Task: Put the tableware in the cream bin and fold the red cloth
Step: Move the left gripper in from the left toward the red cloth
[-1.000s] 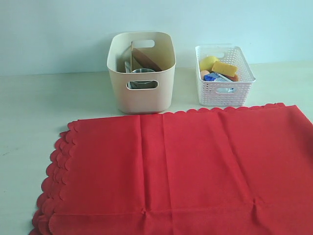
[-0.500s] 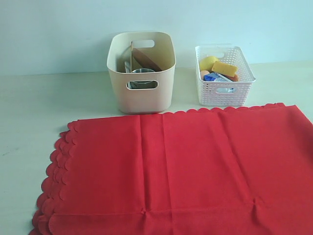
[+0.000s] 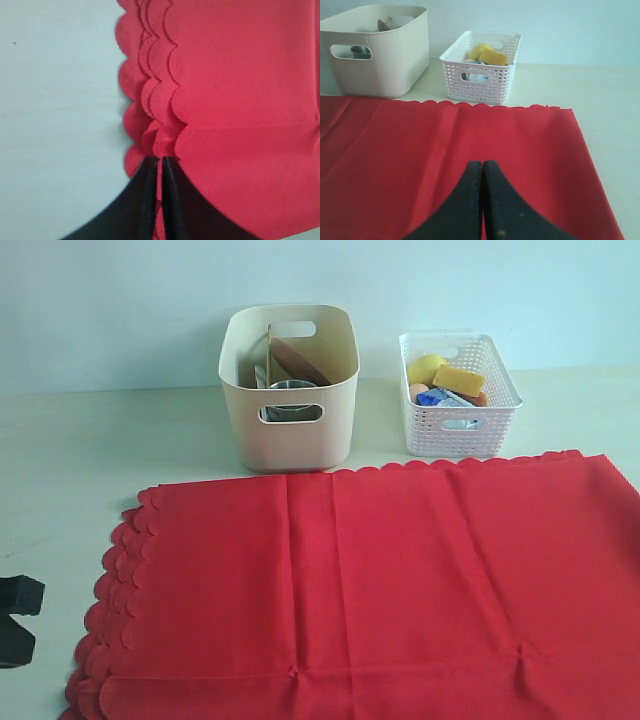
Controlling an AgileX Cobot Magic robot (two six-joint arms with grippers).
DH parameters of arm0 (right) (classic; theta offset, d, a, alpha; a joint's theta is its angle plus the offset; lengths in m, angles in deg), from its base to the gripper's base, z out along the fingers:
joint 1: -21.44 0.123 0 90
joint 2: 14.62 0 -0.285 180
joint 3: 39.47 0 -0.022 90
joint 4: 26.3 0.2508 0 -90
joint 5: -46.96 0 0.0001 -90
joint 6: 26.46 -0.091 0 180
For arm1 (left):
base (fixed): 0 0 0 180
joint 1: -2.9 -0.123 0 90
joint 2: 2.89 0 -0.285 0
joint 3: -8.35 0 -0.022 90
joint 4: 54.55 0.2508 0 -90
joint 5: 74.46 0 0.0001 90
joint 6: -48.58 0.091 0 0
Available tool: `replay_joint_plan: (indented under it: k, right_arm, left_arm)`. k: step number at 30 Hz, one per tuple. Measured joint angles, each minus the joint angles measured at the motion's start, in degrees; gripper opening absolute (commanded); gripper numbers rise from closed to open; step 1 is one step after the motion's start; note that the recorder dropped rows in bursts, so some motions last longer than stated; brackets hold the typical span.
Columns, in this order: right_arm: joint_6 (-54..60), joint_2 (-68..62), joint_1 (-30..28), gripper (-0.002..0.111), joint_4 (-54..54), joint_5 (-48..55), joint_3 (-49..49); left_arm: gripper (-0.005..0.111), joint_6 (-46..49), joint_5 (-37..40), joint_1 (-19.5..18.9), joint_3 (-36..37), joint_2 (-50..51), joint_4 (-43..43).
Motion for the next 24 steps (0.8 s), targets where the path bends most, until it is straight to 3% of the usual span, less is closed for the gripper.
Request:
replay_joint_plan:
  k: [4,6,14,24]
  right_arm:
    - [0.0,0.0,0.0,0.0,0.0,0.0,0.0]
    - [0.0,0.0,0.0,0.0,0.0,0.0,0.0]
    - [0.0,0.0,0.0,0.0,0.0,0.0,0.0]
    - [0.0,0.0,0.0,0.0,0.0,0.0,0.0]
  left_arm:
    - [0.055,2.67,0.14,0.0,-0.12,5.21,-2.05]
    - [0.064,3.56,0.01,0.0,-0.12,7.57,-2.82]
    - [0.053,5.77,-3.07,0.0,-0.12,14.14,-5.72]
    - [0.053,13.2,-5.14,0.0,-0.68,19.13,-12.68]
